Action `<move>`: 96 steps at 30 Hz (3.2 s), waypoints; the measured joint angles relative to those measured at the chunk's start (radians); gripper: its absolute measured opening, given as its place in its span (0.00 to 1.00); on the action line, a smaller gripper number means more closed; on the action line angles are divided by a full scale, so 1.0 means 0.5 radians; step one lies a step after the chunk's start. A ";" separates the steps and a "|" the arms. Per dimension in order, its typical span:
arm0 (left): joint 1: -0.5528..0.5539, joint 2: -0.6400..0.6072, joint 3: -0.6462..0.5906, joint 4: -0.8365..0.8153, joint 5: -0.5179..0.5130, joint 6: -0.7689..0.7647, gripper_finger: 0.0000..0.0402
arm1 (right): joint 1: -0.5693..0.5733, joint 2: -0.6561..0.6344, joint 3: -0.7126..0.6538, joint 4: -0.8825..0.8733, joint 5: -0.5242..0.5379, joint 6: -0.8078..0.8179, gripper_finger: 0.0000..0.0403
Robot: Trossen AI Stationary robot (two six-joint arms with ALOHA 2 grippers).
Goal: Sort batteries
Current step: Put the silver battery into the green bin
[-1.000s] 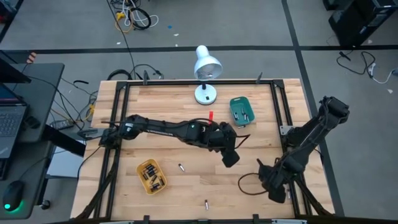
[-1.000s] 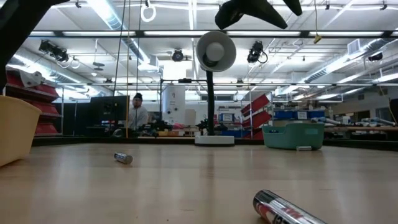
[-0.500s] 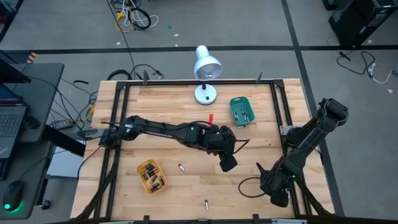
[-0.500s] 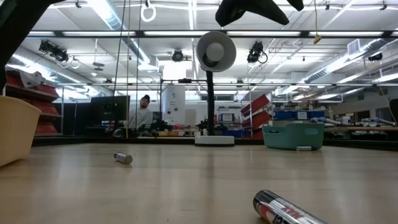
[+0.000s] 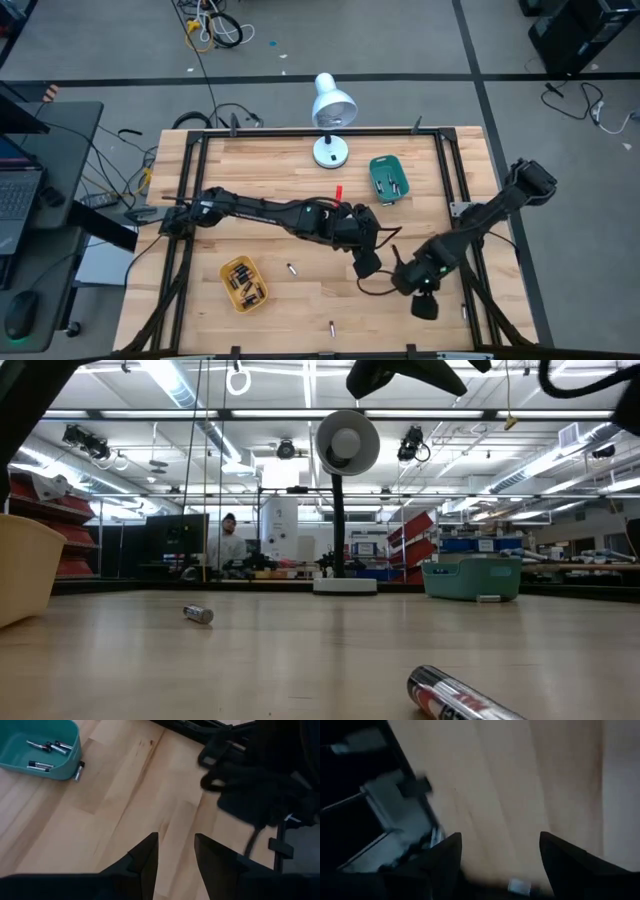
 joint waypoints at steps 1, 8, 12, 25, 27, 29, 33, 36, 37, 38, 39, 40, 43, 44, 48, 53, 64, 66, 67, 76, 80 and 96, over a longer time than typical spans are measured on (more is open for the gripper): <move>0.000 0.000 0.000 0.001 0.001 -0.002 0.35 | -0.018 0.009 -0.012 0.065 0.075 -0.058 0.63; -0.018 0.000 0.000 -0.001 -0.003 -0.057 0.35 | -0.119 -0.004 -0.035 0.265 0.253 -0.134 0.63; -0.031 -0.001 0.000 -0.002 -0.007 -0.023 0.35 | -0.129 0.036 -0.051 0.308 0.232 -0.367 0.63; -0.044 -0.036 0.001 -0.021 0.033 -0.005 0.35 | -0.511 -0.400 -0.007 0.024 0.470 -0.407 0.62; -0.048 -0.049 0.001 -0.016 0.038 -0.007 0.35 | -0.526 -0.552 0.021 -0.060 0.578 -0.398 0.62; -0.043 -0.068 0.011 0.056 0.006 -0.012 0.35 | -0.558 -0.705 0.069 -0.069 0.679 -0.360 0.61; -0.012 -0.105 0.049 0.153 -0.045 -0.024 0.35 | -0.620 -0.910 0.155 0.042 0.813 -0.322 0.61; -0.004 -0.103 0.098 0.208 -0.028 0.003 0.35 | -0.628 -0.951 0.169 0.383 0.748 -0.312 0.61; 0.000 -0.125 0.095 0.256 -0.010 0.020 0.35 | -0.617 -0.946 0.162 0.539 0.658 -0.309 0.61; 0.002 -0.153 0.090 0.279 0.018 0.036 0.35 | -0.601 -0.925 0.149 0.695 0.507 -0.305 0.61; 0.002 -0.156 0.087 0.270 0.069 0.045 0.35 | -0.579 -0.880 0.126 0.832 0.346 -0.295 0.61; 0.001 -0.182 0.084 0.240 0.153 0.041 0.35 | -0.557 -0.817 0.105 0.937 0.189 -0.277 0.61; -0.013 -0.228 0.056 0.162 0.384 0.036 0.35 | -0.486 -0.592 0.062 1.187 -0.204 -0.235 0.59; -0.013 -0.239 0.050 0.143 0.427 0.050 0.35 | -0.477 -0.522 0.062 1.304 -0.301 -0.230 0.58; -0.006 -0.376 0.057 0.084 0.525 0.006 0.36 | -0.520 -0.353 0.075 1.922 -0.406 -0.229 0.55; 0.001 -0.486 0.069 0.008 0.416 -0.063 0.36 | -0.715 -0.382 0.095 2.282 -0.369 -0.220 0.53; -0.007 -0.607 0.068 0.247 0.204 0.053 0.35 | -1.107 -0.786 0.470 2.435 -0.140 -0.532 0.53; -0.023 -0.577 0.060 0.246 0.252 0.060 0.35 | -1.159 -0.837 0.595 2.468 -0.127 -0.614 0.53; -0.025 -0.577 0.052 0.173 0.240 0.060 0.35 | -1.176 -0.839 0.670 2.494 -0.125 -0.667 0.53; -0.031 -0.585 0.030 0.198 0.195 0.046 0.35 | -1.259 -0.964 1.206 2.329 0.130 -1.326 0.53; -0.033 -0.601 0.041 0.243 0.145 0.057 0.35 | -1.272 -0.966 1.324 2.042 0.521 -1.699 0.53; -0.074 -0.595 0.038 0.191 0.023 0.110 0.35 | -1.452 -0.641 1.428 3.289 1.525 -2.699 0.53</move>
